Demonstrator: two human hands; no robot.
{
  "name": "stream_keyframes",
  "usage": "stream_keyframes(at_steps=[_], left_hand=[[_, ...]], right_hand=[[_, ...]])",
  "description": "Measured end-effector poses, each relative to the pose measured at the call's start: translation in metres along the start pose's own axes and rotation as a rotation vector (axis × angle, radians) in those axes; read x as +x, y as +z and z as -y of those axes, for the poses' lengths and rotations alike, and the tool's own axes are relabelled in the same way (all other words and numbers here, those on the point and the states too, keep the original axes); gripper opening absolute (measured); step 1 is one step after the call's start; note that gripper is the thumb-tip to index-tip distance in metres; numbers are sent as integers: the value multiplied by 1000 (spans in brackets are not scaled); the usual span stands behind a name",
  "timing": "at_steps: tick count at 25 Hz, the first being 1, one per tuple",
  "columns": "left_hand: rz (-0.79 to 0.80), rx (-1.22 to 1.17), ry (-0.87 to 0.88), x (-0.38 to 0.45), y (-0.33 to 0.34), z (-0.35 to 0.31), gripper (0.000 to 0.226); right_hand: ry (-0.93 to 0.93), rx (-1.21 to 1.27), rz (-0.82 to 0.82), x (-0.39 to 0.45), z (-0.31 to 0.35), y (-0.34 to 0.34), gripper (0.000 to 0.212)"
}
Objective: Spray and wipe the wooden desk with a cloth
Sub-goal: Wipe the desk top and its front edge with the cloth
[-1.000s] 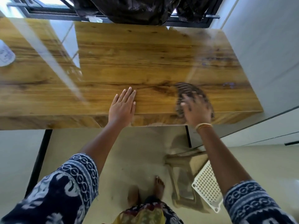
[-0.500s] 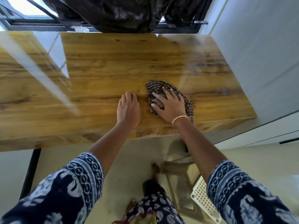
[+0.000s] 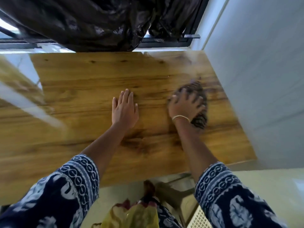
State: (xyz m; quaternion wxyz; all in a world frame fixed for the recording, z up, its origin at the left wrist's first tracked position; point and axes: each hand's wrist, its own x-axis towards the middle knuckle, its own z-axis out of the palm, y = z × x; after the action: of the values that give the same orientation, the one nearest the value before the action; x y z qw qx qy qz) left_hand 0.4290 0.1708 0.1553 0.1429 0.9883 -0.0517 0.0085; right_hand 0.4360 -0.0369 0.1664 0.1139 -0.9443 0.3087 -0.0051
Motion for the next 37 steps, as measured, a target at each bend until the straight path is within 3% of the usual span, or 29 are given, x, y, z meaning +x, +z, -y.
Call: stream_keyframes(at_steps=[3,5,7,10,12,14,16,17,21,23,25,28,31,33,35,37], left_hand=[[19,-11,-10,45,4,-11,54],[22,1,-3,72,5,-14,54],[4,15,3,96,5,-13,54],[-11,14,-39,123,7,-9,54],[-24,24,-64,137,7,-7,54],[-22,25,-81,148,8,-7,54],[-28,20,-92,151,9,-7,54],[-31,15,-94,152,9,-7,54],[-39,-3,-113,152,10,-6,55],[-57,-33,-131,153,11,-3,55],[-68,-35,-128,153,12,-1,54],[-62,-23,-128,152,13,-2,54],[-63,-18,-128,152,12,-4,54],[-63,-16,-134,152,12,-5,54],[-74,-17,-135,153,12,-6,54],[-87,-13,-132,153,13,-5,54]], right_hand=[[-600,-96,103,8,43,20,55],[-759,-137,114,43,46,19,55],[-647,-121,41,96,31,11,55],[-275,-61,-13,161,-28,-6,60],[-133,-25,-63,174,-50,-13,63],[-31,-7,-107,171,-32,-4,61],[-42,23,-133,150,14,9,60],[-146,51,-133,134,39,15,60],[-883,-14,33,90,125,40,52],[-975,-40,79,124,151,40,49],[-833,-68,53,179,151,35,49],[-485,-62,-47,258,94,16,49],[-200,-29,-48,278,51,4,51],[-33,-27,-56,264,74,7,52],[-78,-30,-62,234,114,13,52],[-382,-37,-47,192,154,31,53]])
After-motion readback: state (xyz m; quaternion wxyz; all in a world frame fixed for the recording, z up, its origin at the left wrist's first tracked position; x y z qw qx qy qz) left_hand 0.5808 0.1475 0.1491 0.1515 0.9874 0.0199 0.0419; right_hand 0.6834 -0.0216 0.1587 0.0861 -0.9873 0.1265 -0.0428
